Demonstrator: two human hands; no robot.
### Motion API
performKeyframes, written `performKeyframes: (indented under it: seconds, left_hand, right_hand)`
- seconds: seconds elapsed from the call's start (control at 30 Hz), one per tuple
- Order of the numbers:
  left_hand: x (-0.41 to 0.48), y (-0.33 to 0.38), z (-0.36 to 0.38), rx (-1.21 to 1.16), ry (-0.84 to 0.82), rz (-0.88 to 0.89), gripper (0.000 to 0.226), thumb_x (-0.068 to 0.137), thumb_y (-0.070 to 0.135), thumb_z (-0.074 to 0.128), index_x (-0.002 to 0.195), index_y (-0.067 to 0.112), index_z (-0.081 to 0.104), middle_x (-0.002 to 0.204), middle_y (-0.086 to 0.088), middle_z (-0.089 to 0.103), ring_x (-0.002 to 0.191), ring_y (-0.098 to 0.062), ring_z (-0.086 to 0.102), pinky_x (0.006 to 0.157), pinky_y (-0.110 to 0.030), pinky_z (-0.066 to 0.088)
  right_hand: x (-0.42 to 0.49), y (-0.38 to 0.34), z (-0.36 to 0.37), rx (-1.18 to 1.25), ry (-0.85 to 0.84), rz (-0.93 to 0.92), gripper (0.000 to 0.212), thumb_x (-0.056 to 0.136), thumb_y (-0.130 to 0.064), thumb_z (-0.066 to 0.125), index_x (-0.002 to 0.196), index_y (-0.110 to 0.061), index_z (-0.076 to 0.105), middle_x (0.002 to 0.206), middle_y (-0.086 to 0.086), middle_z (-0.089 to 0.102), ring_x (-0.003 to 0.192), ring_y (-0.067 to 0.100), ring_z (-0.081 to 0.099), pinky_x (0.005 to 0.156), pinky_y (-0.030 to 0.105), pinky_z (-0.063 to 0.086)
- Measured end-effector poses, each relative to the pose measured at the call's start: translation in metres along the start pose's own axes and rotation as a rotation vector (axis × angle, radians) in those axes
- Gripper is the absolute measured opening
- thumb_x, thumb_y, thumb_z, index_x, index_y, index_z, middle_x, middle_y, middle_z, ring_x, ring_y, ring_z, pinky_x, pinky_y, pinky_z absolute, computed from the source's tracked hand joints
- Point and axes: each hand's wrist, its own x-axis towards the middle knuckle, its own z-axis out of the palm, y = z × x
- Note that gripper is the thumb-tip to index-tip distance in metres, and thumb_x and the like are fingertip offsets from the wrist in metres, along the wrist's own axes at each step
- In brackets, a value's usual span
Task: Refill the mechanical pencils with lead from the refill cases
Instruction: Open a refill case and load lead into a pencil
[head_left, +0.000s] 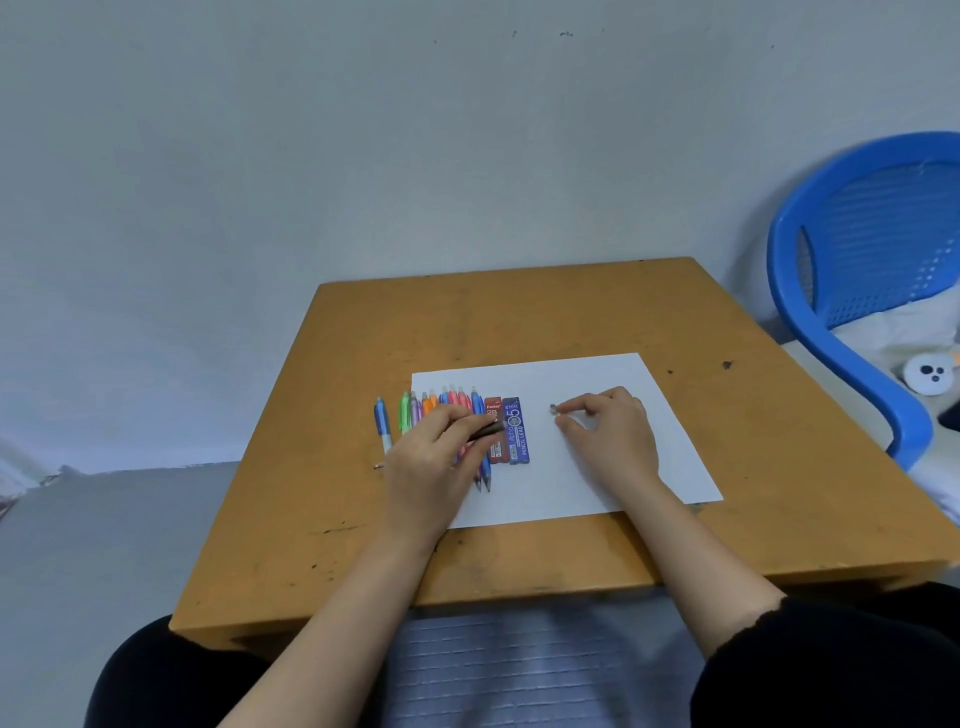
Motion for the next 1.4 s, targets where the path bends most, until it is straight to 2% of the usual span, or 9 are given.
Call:
performKeyframes:
  seconds: [0.1,0.23,0.3,0.37,0.6,0.73,0.97,1.17,1.4]
  left_hand:
    - [0.001,0.001,-0.001,-0.006,0.013,-0.010,0.017,0.084,0.020,0.074,0.095,0.007,0.075,0.089,-0.004,0.069,0.081,-0.012,0.064,0.068,-0.020,0.054]
    - [0.001,0.001,-0.001,-0.005,0.040,-0.027,0.015,0.083,0.017,0.075,0.094,0.006,0.075,0.088,-0.004,0.068,0.079,-0.011,0.063,0.068,-0.020,0.053]
    - [0.001,0.000,-0.001,-0.007,0.039,-0.033,0.016,0.084,0.018,0.073,0.095,0.006,0.075,0.088,-0.004,0.067,0.079,-0.012,0.063,0.067,-0.022,0.053]
    - [0.001,-0.001,0.000,-0.004,0.034,-0.034,0.016,0.083,0.018,0.074,0.095,0.007,0.075,0.088,-0.004,0.067,0.078,-0.012,0.063,0.065,-0.023,0.054]
    - [0.002,-0.001,0.000,0.000,0.015,-0.028,0.018,0.082,0.019,0.074,0.095,0.005,0.075,0.088,-0.006,0.068,0.079,-0.014,0.063,0.064,-0.026,0.055]
    - [0.001,-0.001,0.000,0.021,0.003,-0.023,0.020,0.080,0.018,0.076,0.096,0.005,0.075,0.089,-0.007,0.068,0.080,-0.015,0.064,0.064,-0.026,0.056]
    - [0.001,-0.003,0.001,0.036,0.004,-0.011,0.019,0.082,0.019,0.076,0.095,0.006,0.075,0.089,-0.006,0.068,0.079,-0.015,0.064,0.063,-0.027,0.056]
    - [0.001,-0.005,0.004,0.023,0.021,0.000,0.019,0.085,0.022,0.071,0.094,0.007,0.075,0.087,-0.006,0.067,0.077,-0.015,0.063,0.061,-0.029,0.055]
    - [0.002,-0.004,0.001,0.046,0.030,0.054,0.023,0.088,0.025,0.065,0.092,0.006,0.076,0.086,-0.008,0.067,0.078,-0.016,0.063,0.063,-0.025,0.054]
  right_hand:
    - [0.002,0.001,-0.001,0.028,0.003,0.033,0.009,0.088,-0.031,0.062,0.090,-0.029,0.071,0.093,-0.006,0.048,0.104,0.015,0.048,0.069,0.026,0.034]
    - [0.000,0.002,-0.004,0.140,0.026,0.054,0.008,0.088,-0.028,0.063,0.087,-0.025,0.071,0.094,-0.007,0.058,0.091,0.012,0.053,0.068,0.025,0.036]
    - [-0.002,0.000,-0.008,0.252,0.043,0.055,0.008,0.089,-0.024,0.064,0.086,-0.023,0.071,0.093,-0.007,0.063,0.076,0.006,0.051,0.063,0.019,0.036]
    - [-0.005,-0.002,-0.012,0.324,0.049,0.040,0.008,0.089,-0.021,0.064,0.084,-0.023,0.070,0.090,-0.007,0.064,0.070,0.005,0.049,0.061,0.014,0.035]
    - [-0.020,-0.023,-0.008,0.361,0.036,-0.082,0.006,0.089,-0.022,0.064,0.085,-0.024,0.068,0.090,-0.010,0.062,0.079,0.000,0.052,0.062,0.007,0.035]
    - [-0.021,-0.035,0.002,0.325,0.021,-0.210,0.009,0.090,-0.022,0.063,0.089,-0.015,0.070,0.085,-0.009,0.058,0.076,0.000,0.052,0.061,0.002,0.036]
    - [-0.023,-0.027,0.019,0.320,0.052,-0.355,0.009,0.089,-0.014,0.064,0.088,-0.008,0.070,0.084,0.001,0.063,0.077,0.000,0.053,0.066,0.004,0.037]
    - [-0.024,-0.025,0.022,0.312,0.101,-0.478,0.013,0.085,-0.016,0.061,0.083,-0.008,0.071,0.077,-0.003,0.060,0.071,0.000,0.048,0.069,0.003,0.035]
    - [-0.026,-0.021,0.026,0.267,0.177,-0.549,0.011,0.084,-0.014,0.063,0.082,-0.007,0.071,0.077,-0.001,0.062,0.079,-0.002,0.045,0.070,0.002,0.035]
